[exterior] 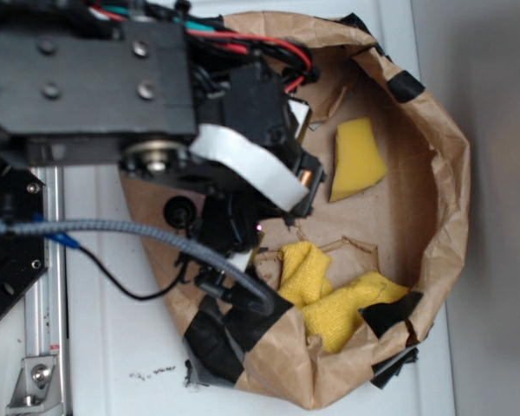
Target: Grab the yellow cloth.
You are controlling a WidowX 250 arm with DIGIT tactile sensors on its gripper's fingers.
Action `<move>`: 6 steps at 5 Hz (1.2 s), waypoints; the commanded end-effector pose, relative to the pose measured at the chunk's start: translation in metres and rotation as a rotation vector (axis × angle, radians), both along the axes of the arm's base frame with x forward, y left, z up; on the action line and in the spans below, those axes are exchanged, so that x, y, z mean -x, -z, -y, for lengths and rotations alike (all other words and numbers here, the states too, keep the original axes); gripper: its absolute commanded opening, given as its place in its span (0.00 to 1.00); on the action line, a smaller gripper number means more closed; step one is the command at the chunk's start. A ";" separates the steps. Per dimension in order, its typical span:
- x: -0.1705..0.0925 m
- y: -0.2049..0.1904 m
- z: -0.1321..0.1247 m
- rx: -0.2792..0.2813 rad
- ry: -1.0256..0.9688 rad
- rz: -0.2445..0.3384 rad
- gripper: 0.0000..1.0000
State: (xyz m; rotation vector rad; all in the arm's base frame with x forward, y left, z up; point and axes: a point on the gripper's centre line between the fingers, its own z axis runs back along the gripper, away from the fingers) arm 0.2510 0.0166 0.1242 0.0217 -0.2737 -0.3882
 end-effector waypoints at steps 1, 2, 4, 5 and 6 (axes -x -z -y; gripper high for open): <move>-0.016 -0.038 -0.028 0.044 -0.059 0.054 1.00; -0.020 -0.041 -0.032 0.051 -0.071 0.052 1.00; -0.037 0.004 0.009 0.049 0.176 0.132 1.00; -0.038 0.024 0.031 0.095 0.259 0.091 1.00; -0.030 0.039 0.068 0.118 0.366 0.053 1.00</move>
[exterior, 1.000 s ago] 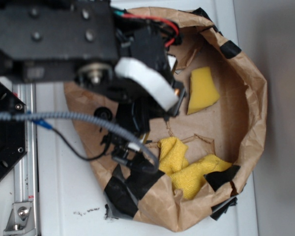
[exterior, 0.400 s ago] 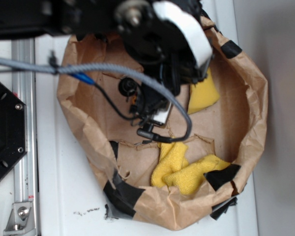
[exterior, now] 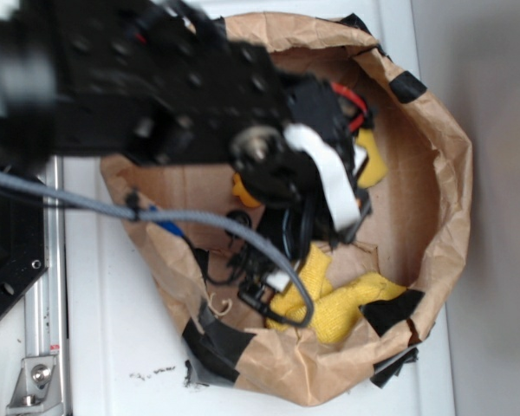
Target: Grab the yellow cloth.
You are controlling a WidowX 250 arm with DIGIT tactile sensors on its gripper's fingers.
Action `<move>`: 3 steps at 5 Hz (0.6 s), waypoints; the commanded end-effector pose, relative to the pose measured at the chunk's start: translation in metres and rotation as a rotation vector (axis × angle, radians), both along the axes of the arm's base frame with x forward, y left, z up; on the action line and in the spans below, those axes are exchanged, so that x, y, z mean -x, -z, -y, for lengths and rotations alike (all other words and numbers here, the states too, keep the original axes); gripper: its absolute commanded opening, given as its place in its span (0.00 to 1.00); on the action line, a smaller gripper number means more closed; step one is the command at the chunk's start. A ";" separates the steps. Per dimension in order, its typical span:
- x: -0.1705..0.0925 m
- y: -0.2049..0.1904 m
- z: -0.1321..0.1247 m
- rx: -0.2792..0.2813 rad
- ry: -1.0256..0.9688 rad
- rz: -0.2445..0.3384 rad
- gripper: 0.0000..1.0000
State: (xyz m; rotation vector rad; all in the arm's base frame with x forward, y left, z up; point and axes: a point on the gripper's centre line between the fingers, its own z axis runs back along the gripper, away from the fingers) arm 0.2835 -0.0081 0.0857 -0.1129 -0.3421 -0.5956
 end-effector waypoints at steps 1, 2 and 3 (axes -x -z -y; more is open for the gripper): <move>0.005 0.013 0.068 0.015 0.241 0.006 1.00; 0.004 0.021 0.086 0.022 0.322 0.011 1.00; 0.000 0.033 0.093 -0.002 0.342 0.015 1.00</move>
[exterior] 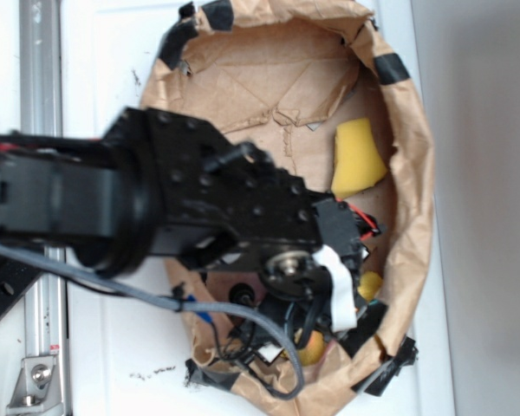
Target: Grab the yellow cloth.
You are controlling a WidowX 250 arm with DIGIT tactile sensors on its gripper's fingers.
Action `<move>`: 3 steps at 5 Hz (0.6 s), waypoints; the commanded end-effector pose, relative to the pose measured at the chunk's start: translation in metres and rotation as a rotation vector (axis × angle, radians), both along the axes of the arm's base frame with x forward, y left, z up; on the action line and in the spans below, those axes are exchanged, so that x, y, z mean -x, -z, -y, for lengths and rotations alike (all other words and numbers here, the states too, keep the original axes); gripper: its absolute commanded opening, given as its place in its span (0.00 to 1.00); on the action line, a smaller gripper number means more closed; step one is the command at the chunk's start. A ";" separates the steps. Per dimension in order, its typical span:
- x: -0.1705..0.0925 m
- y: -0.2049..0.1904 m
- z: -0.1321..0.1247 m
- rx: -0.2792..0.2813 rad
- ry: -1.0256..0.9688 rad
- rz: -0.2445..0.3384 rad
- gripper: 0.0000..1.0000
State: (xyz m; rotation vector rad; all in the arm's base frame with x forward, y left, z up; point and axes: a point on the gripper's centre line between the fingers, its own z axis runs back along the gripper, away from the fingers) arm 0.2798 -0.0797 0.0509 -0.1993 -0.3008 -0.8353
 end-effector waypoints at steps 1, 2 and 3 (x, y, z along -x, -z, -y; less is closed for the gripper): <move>-0.010 0.007 0.017 -0.073 0.017 0.030 0.00; -0.013 0.005 0.005 -0.076 -0.019 0.037 0.00; -0.016 -0.003 -0.013 -0.073 -0.083 0.029 0.00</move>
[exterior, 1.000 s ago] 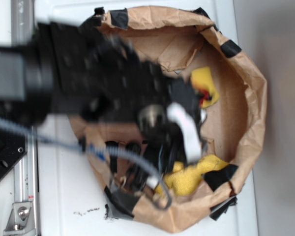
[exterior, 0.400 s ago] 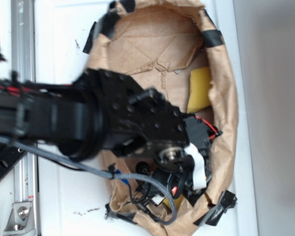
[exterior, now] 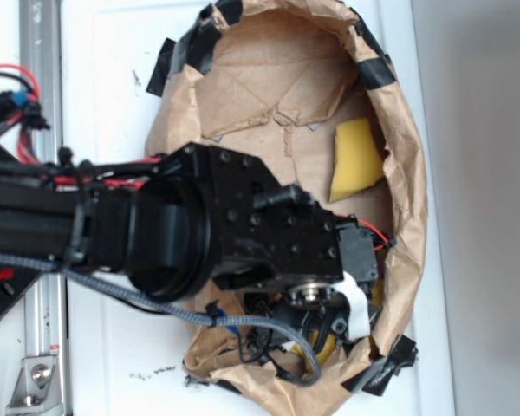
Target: Grab the yellow cloth.
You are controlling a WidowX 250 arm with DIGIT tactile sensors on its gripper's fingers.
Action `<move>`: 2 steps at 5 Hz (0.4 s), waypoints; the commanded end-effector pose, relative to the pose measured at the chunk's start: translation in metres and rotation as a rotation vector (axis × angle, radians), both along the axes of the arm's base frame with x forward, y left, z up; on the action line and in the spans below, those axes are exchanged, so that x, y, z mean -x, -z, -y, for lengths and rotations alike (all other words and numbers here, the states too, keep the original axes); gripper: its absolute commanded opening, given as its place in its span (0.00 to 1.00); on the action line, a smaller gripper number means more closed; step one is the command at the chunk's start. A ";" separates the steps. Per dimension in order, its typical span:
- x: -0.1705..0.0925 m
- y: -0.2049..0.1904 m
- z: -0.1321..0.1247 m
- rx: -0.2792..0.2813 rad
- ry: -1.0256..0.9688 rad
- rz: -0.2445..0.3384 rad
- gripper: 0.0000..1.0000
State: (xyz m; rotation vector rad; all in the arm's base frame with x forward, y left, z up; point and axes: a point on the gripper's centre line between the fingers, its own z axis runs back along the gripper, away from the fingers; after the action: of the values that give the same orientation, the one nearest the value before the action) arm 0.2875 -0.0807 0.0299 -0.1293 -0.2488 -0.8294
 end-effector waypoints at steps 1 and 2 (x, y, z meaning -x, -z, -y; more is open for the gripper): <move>-0.004 -0.028 -0.038 0.036 -0.166 -0.009 0.00; 0.014 -0.024 -0.078 -0.061 -0.418 0.051 0.00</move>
State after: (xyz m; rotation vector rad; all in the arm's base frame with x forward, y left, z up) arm 0.2715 -0.0008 0.0362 -0.0133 -0.2253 -0.4322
